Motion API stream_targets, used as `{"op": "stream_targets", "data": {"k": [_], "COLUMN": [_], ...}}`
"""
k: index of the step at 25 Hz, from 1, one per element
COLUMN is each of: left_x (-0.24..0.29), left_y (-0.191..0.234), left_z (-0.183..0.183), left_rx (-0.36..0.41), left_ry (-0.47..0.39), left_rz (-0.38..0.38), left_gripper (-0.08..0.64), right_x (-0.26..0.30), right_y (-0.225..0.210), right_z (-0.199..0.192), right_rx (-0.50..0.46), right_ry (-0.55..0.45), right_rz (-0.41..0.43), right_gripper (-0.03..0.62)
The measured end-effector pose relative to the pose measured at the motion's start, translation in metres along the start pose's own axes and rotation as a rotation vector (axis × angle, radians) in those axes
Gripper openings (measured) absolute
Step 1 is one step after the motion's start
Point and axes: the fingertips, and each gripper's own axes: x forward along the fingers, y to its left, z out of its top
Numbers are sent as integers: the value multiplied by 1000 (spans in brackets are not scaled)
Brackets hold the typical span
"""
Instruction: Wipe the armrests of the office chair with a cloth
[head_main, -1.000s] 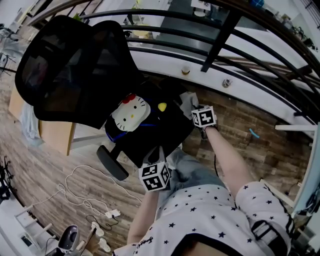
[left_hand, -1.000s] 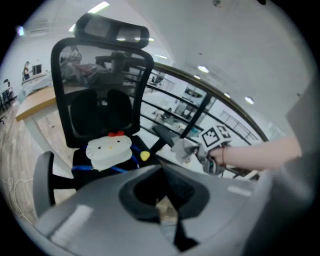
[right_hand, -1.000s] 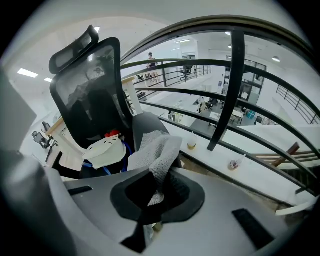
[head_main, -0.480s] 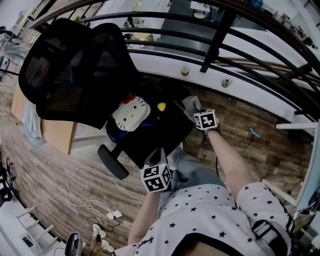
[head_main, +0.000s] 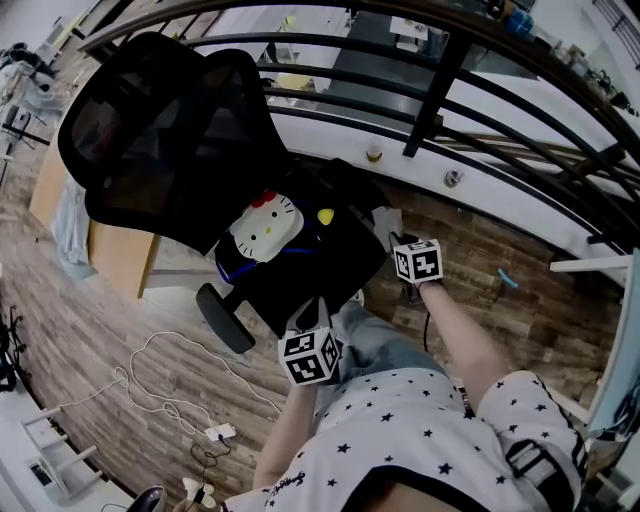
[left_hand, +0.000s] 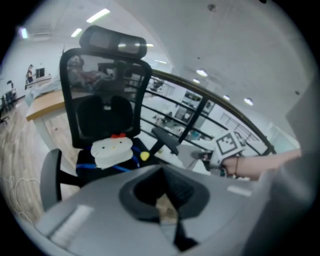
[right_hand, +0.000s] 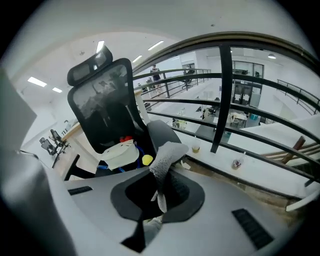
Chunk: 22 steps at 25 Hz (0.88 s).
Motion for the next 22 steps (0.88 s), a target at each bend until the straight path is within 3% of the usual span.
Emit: {"op": "stream_targets", "data": {"k": [4,11,22], "left_x": [-10,-36,-95], "left_y": [0,1,9], "left_z": [0,-7,-44], "left_rx": [-14,-57,-176], "left_ry": [-32,-107,-216], "left_rz": [16,54,149], "left_gripper": [6,6,6], "right_x": [-31,-84,-152], "right_y": [25,78,173], "right_z": [5,11,-24], "right_rx": [-1,-101,-277], "right_ry": [-70,-165,-178], "right_rz": [83,209,425], "right_gripper": [29,29,29]}}
